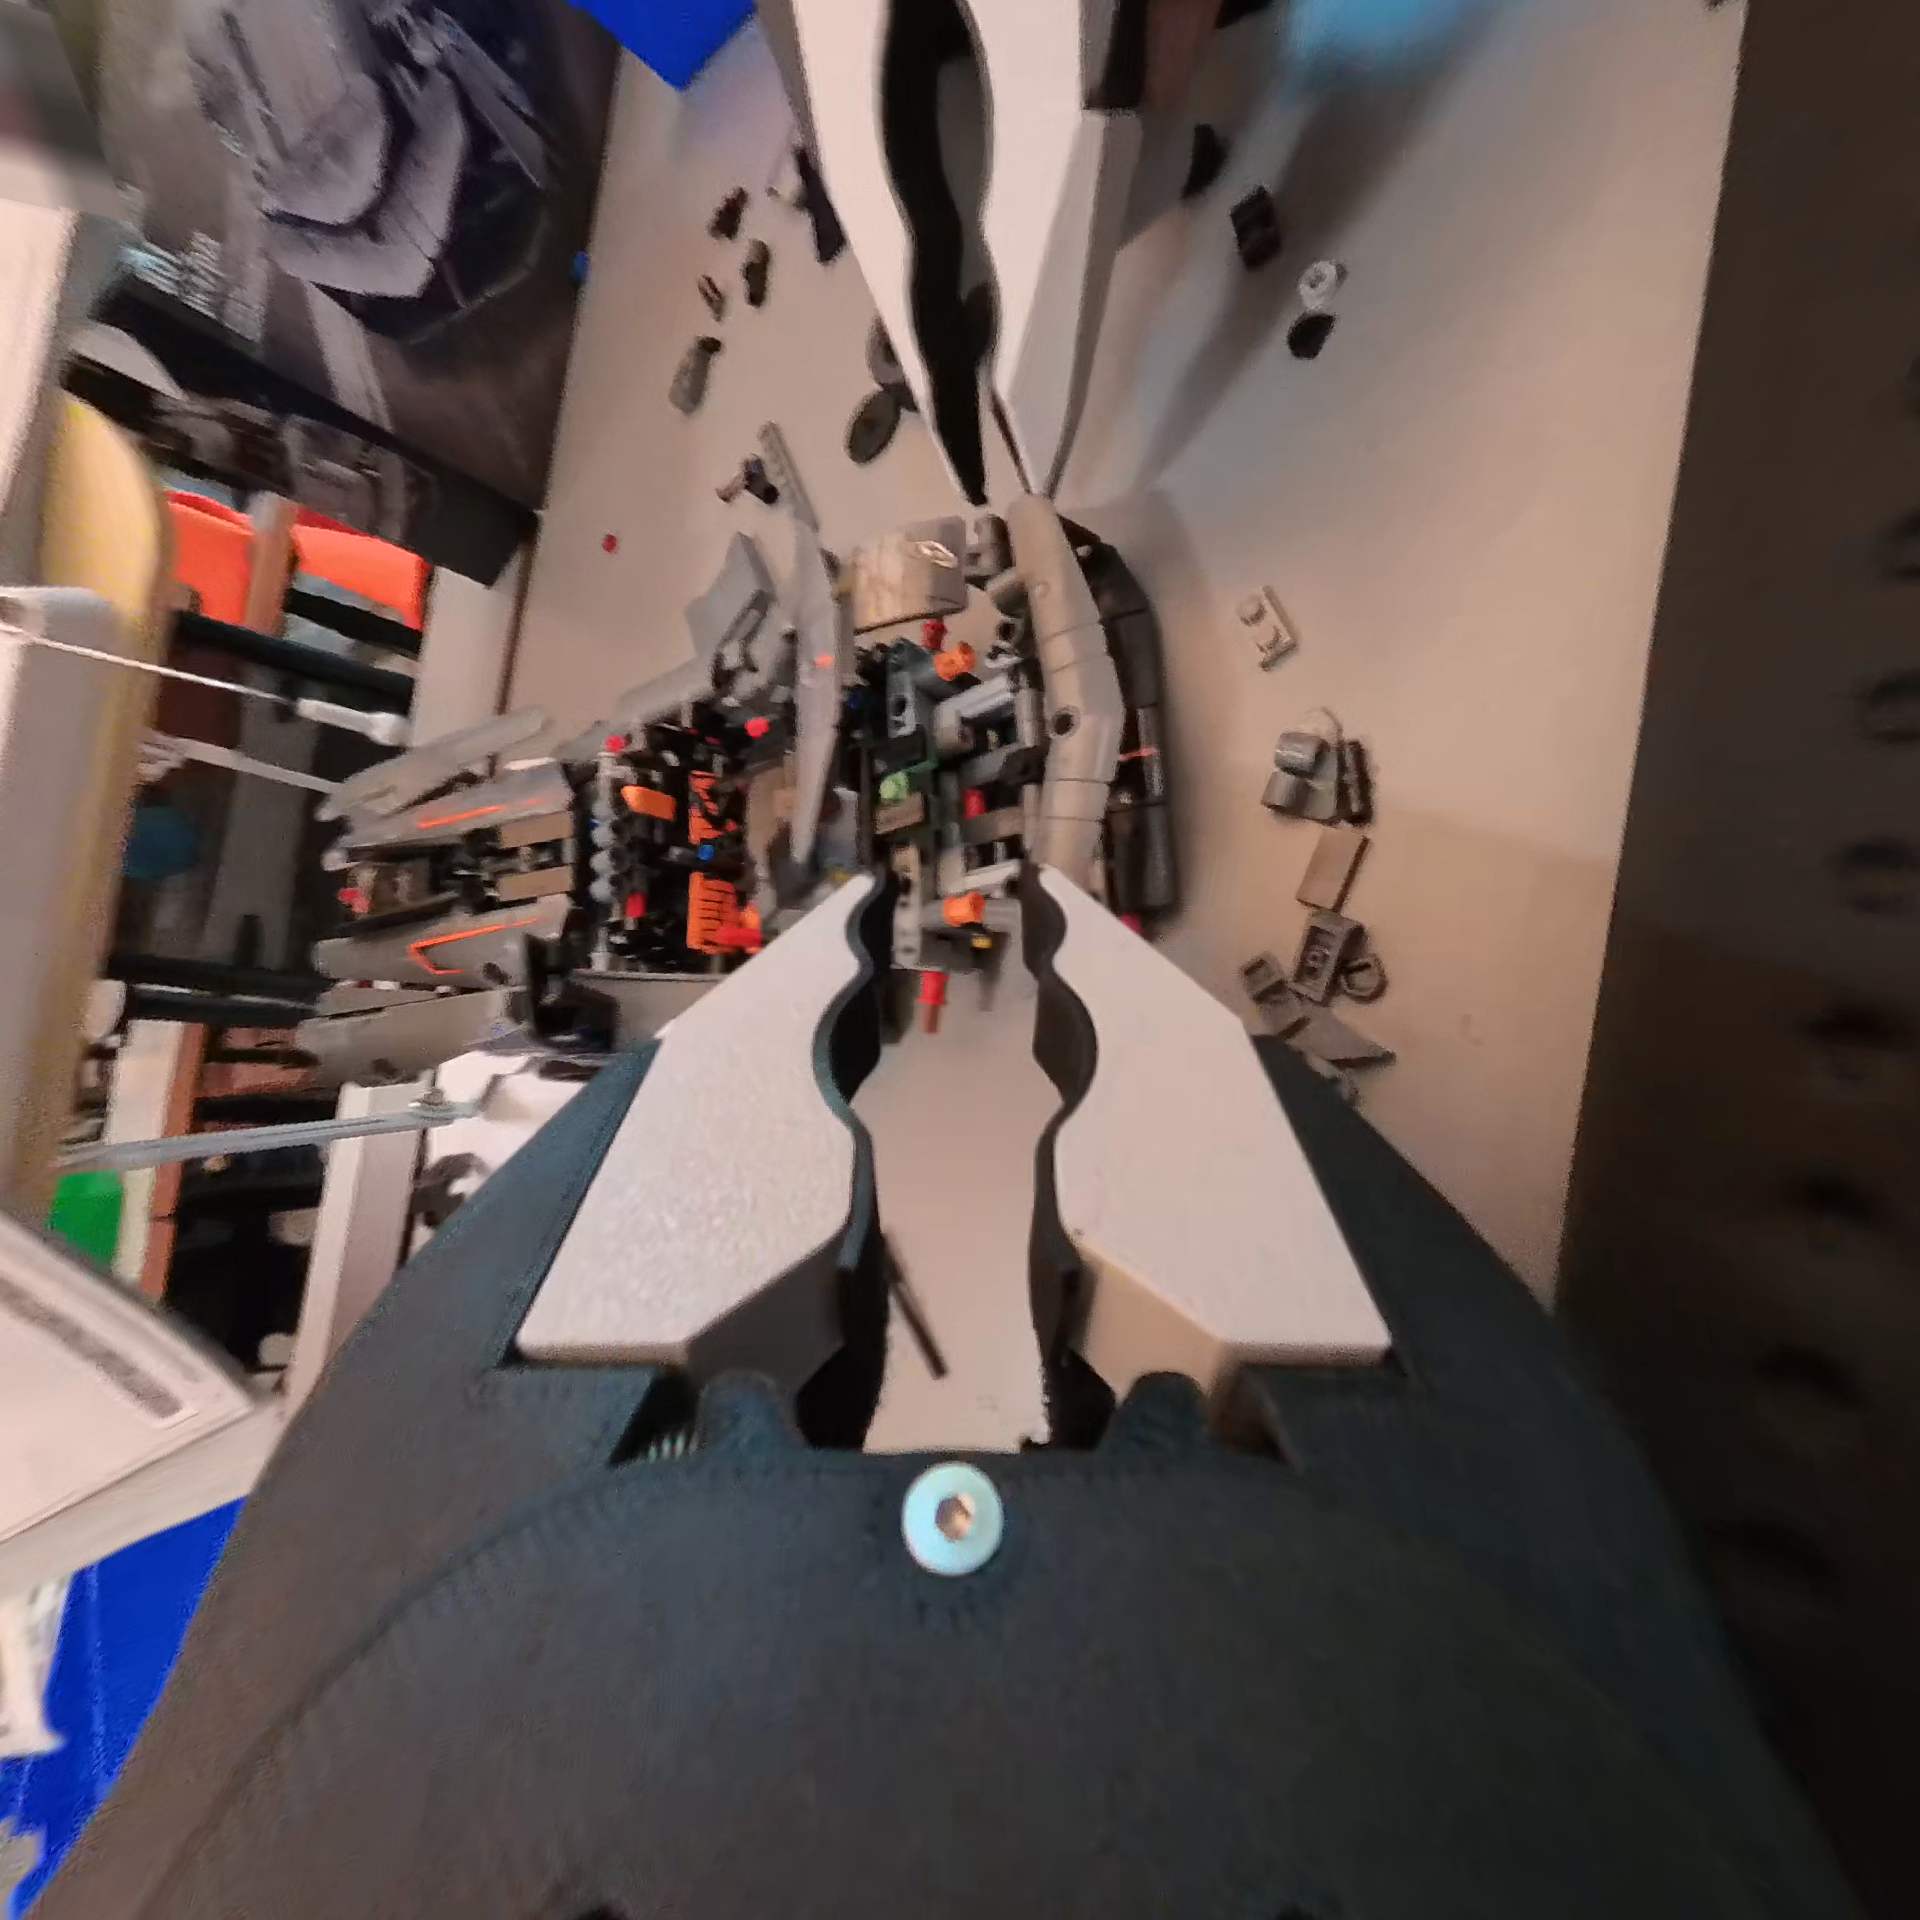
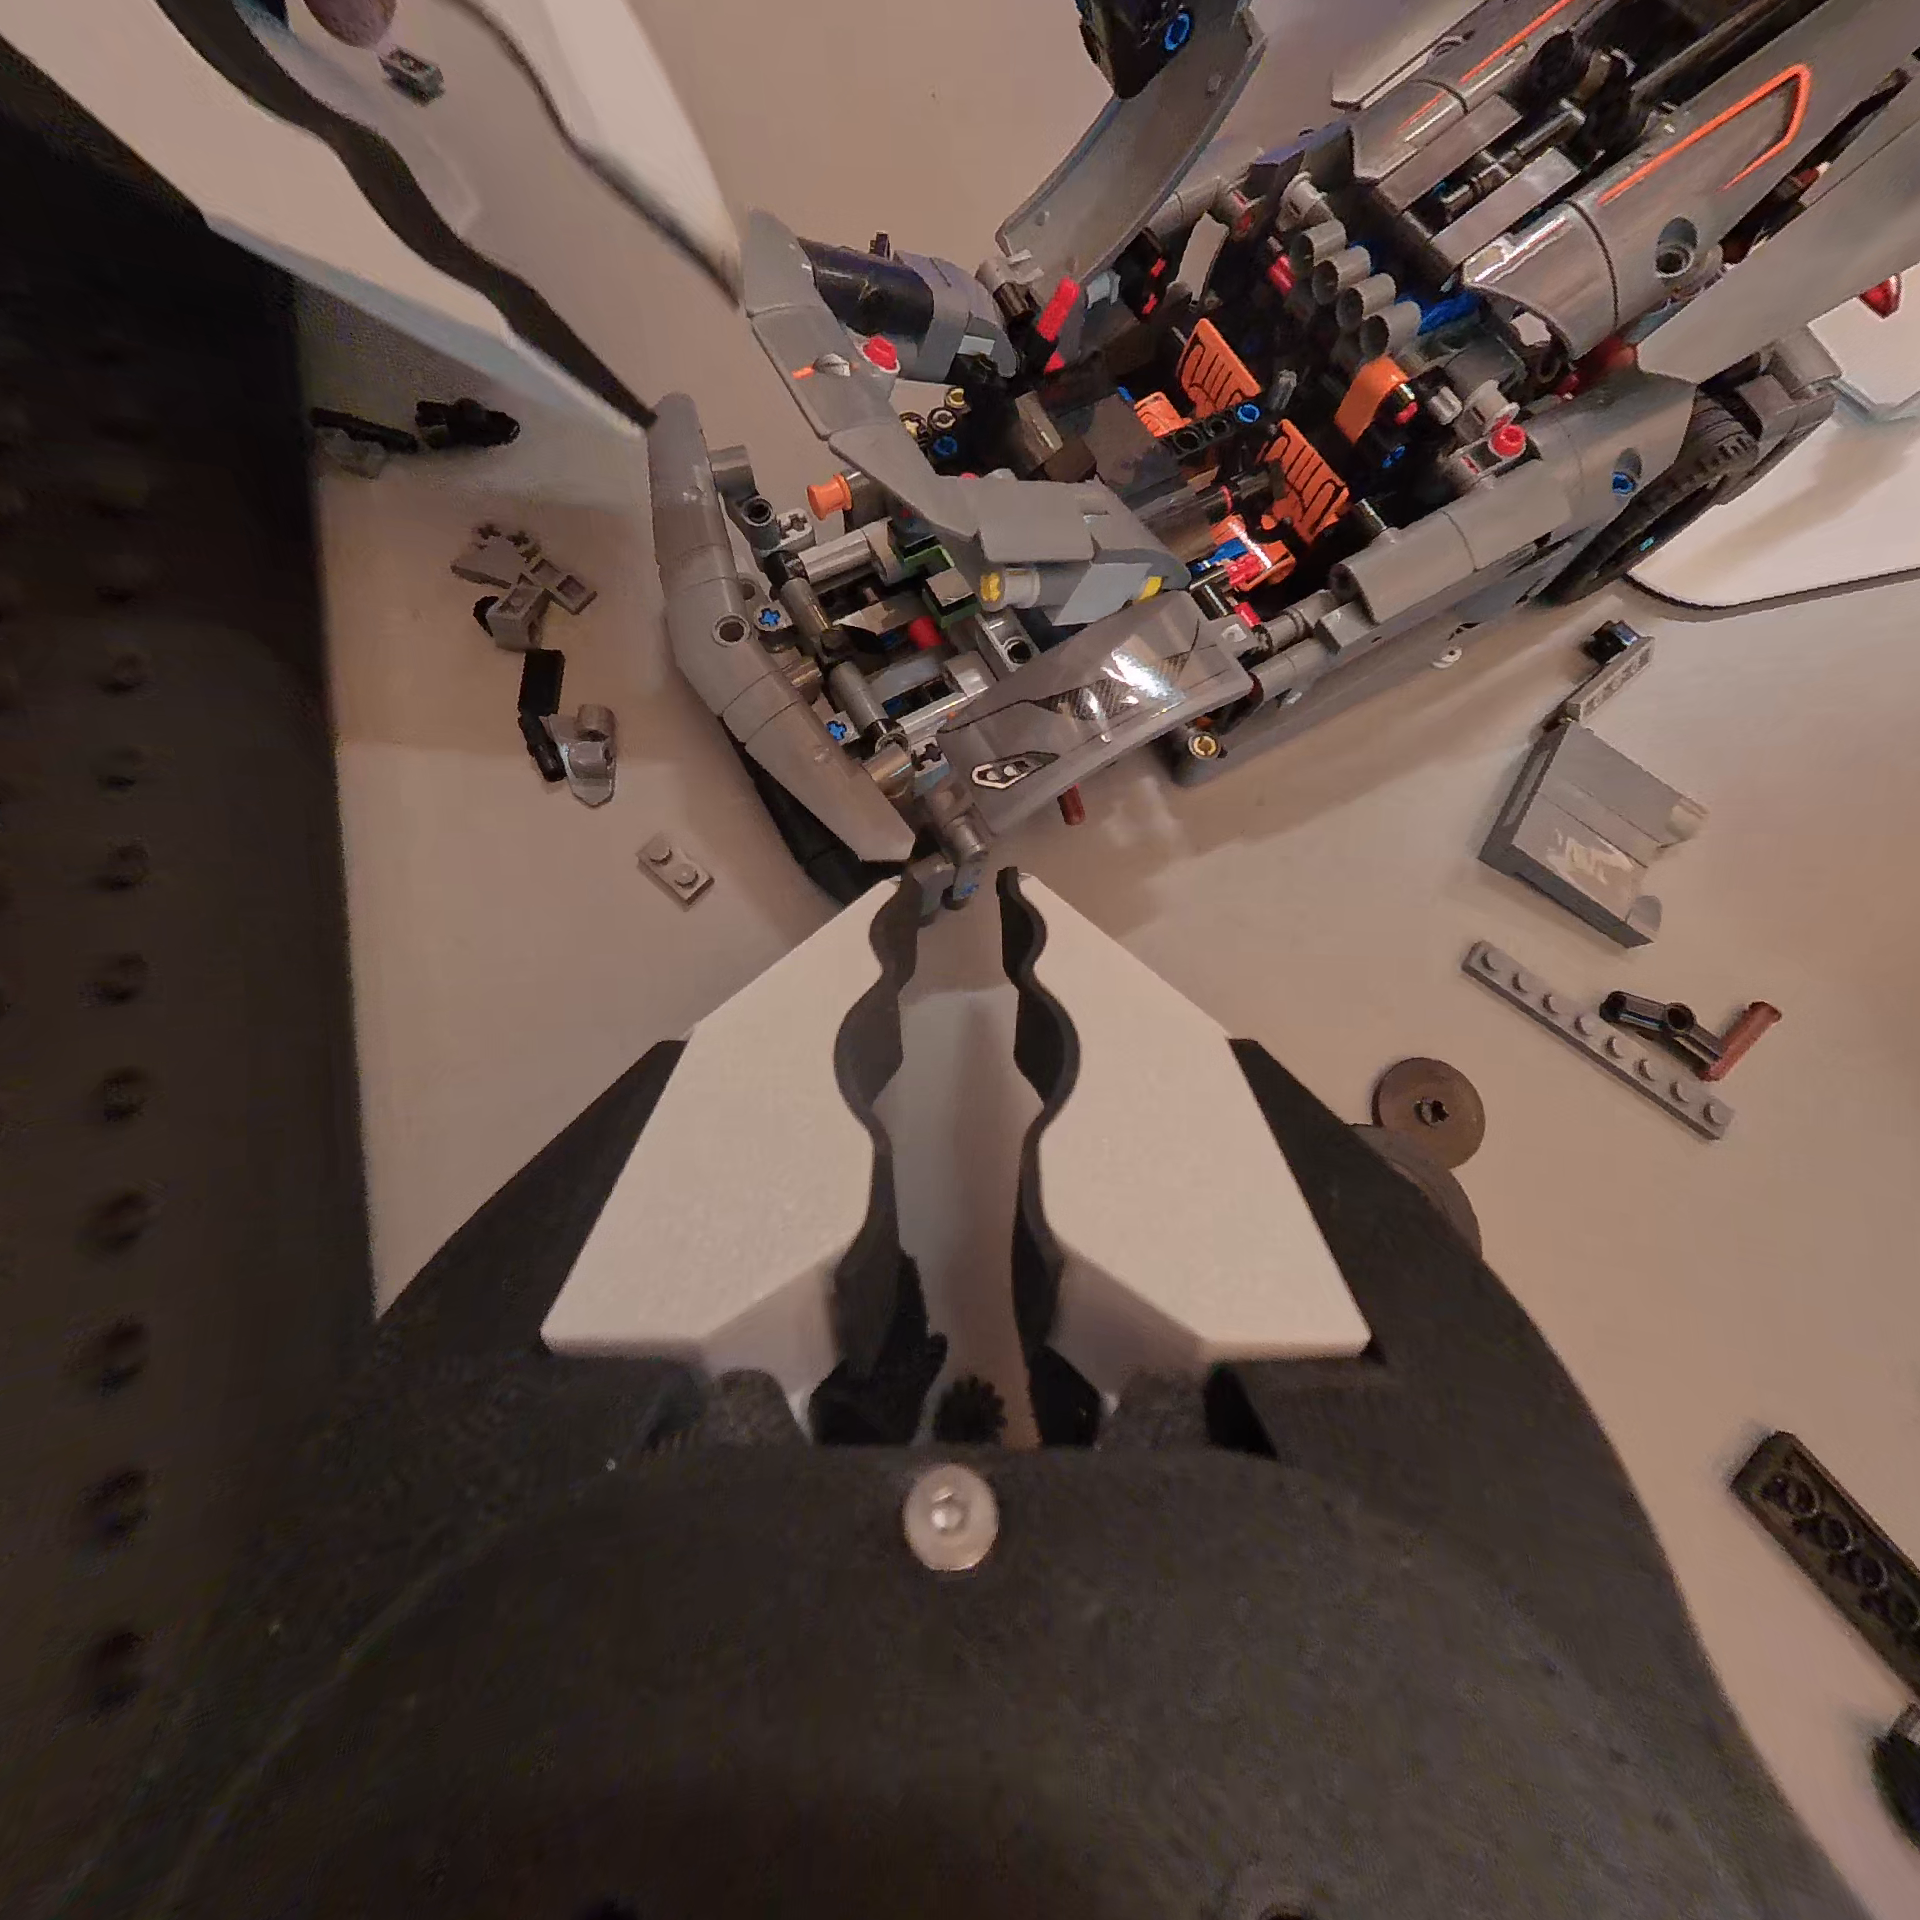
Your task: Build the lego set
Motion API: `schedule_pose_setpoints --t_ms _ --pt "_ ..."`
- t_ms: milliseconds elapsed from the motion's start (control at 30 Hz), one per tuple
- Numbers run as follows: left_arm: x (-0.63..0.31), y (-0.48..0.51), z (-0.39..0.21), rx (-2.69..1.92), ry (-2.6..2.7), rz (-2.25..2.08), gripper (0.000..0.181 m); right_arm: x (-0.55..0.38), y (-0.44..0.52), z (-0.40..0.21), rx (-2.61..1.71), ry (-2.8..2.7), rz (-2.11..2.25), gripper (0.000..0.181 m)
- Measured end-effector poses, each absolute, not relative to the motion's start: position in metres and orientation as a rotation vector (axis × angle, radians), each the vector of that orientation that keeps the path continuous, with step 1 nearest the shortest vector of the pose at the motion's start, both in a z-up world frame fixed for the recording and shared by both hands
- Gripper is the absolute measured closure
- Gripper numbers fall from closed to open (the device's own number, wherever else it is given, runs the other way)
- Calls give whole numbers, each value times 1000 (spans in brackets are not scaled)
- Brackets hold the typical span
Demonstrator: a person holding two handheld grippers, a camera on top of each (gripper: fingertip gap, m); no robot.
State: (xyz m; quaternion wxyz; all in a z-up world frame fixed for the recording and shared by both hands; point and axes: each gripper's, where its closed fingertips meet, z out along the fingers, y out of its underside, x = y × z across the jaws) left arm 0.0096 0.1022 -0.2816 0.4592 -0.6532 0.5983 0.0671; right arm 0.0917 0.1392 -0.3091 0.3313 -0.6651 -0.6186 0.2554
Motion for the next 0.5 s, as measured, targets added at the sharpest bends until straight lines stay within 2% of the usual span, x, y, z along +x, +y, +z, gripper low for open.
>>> schedule_pose_setpoints --t_ms 100,200,500 --pt "10 108 -265 -1602 1388 148 144 92 139 -310 -1740 -1623 663 168" --pt "13 107 -272 -1634 1404 89 132 91 138 -310 -1740 -1626 665 168" --pt "15 101 -284 -1621 1480 112 133 91 137 -312 -1743 -1633 671 168"
